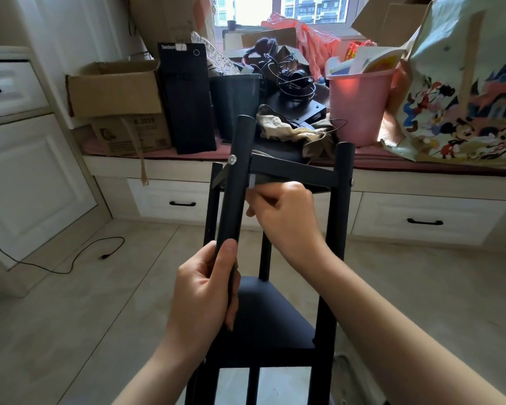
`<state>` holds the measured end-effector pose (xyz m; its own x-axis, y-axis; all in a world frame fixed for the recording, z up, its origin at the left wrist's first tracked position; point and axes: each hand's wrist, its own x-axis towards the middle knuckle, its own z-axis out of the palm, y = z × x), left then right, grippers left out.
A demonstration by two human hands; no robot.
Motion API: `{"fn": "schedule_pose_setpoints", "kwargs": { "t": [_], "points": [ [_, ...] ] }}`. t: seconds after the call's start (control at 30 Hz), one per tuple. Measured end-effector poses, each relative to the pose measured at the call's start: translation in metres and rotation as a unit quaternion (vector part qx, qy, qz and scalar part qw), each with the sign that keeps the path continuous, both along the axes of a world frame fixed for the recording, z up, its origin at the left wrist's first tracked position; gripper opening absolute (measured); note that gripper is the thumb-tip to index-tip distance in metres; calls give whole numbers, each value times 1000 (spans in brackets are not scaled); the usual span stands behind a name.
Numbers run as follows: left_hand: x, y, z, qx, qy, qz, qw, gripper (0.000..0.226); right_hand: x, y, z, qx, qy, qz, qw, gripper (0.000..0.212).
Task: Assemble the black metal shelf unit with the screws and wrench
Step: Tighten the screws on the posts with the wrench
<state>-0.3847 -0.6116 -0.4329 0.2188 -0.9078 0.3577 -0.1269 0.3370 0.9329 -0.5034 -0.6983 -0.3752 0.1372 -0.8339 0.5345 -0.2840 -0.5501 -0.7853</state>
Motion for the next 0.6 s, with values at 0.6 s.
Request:
{"fn": "schedule_pose_setpoints", "kwargs": {
  "t": [0.6],
  "points": [
    [4,-1,-1,-3,2,-1,1000,61,37,-26,-27,-163,-52,-113,979,27]
  ]
}}
